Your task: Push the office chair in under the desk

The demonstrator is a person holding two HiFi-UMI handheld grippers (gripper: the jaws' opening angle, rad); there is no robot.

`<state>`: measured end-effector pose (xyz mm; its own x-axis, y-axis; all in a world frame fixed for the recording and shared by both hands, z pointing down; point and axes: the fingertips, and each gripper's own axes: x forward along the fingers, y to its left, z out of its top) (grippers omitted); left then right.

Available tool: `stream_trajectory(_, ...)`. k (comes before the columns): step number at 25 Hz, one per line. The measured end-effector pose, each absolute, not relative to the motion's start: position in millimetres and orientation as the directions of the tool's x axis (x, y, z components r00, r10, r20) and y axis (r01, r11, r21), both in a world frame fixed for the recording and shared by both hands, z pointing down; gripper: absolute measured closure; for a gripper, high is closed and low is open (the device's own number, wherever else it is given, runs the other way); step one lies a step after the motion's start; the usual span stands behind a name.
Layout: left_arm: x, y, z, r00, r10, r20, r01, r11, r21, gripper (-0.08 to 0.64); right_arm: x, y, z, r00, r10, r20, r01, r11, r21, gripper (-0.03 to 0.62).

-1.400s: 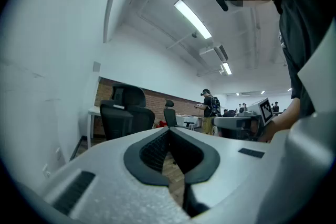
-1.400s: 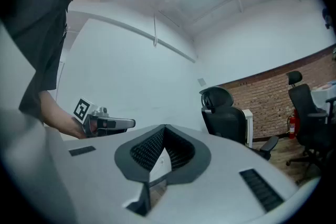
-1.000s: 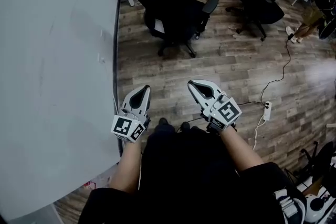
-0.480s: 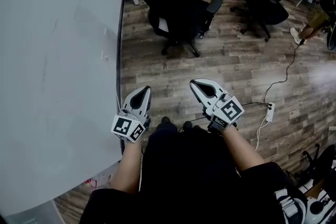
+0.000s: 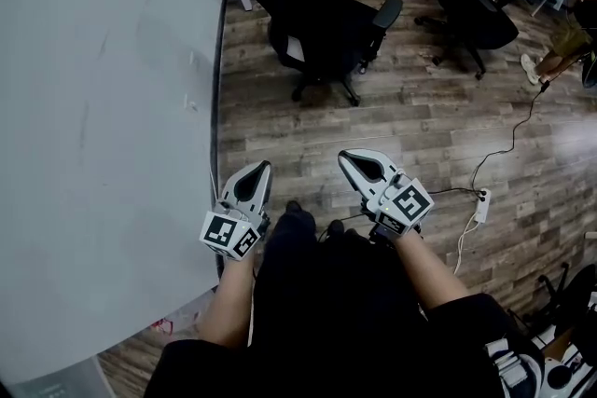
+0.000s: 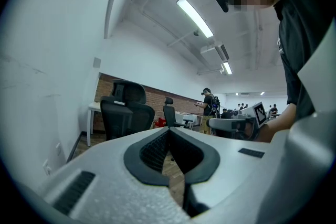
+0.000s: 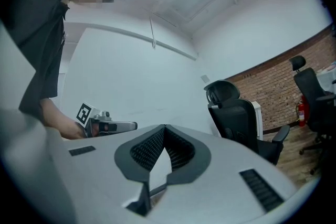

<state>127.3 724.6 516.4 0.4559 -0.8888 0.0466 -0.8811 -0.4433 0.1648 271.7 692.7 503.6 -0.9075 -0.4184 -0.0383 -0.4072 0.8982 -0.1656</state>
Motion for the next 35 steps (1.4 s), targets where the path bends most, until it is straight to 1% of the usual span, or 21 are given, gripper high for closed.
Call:
stream_trajectory(4,117,713,526,0.458,-0.887,0.054,-0.878,-0.443,0.18,0.546,260,684,509,-0.915,-0.403,-0.024,-0.394,0.904,-0.163,0.586)
stream_trajectory(7,115,696,529,0.472,-0.881,0.045,-0.87,-0.457,0.186,0.546,251,671,500,-0.915,-0.399,-0.065,-0.386,0.91,-0.153,0.586)
stream_trajectory(11,110,672,523,0.494,-0.869,0.024,-0.857,-0.483,0.18,0.546,249,653,509,-0.908,-0.419,0.012,-0.417,0.9,-0.129,0.586)
stream_trajectory(13,100,656,521,0.505,-0.863,0.016,-0.852,-0.495,0.172,0.546,244,638,511,-0.902,-0.431,0.025,-0.431,0.896,-0.11,0.586)
stream_trajectory(19,59,596,525,0.53,-0.848,0.026,-0.837,-0.517,0.178,0.546,223,580,513,-0.88,-0.47,0.06,-0.474,0.875,-0.095,0.586)
stream_trajectory(26,-9,509,504,0.586,-0.81,0.003,-0.801,-0.578,0.156,0.545,184,503,491,-0.84,-0.54,0.056,-0.542,0.839,-0.044,0.586)
stream_trajectory(28,-26,488,494,0.606,-0.796,-0.003,-0.788,-0.6,0.14,0.546,175,485,479,-0.827,-0.56,0.044,-0.561,0.828,-0.018,0.586)
stream_trajectory(31,-47,456,481,0.63,-0.776,-0.007,-0.772,-0.628,0.104,0.545,167,455,463,-0.796,-0.601,0.065,-0.6,0.799,0.034,0.584)
stream_trajectory(35,-71,418,470,0.655,-0.755,0.002,-0.754,-0.654,0.065,0.545,158,423,442,-0.769,-0.636,0.065,-0.629,0.771,0.101,0.584)
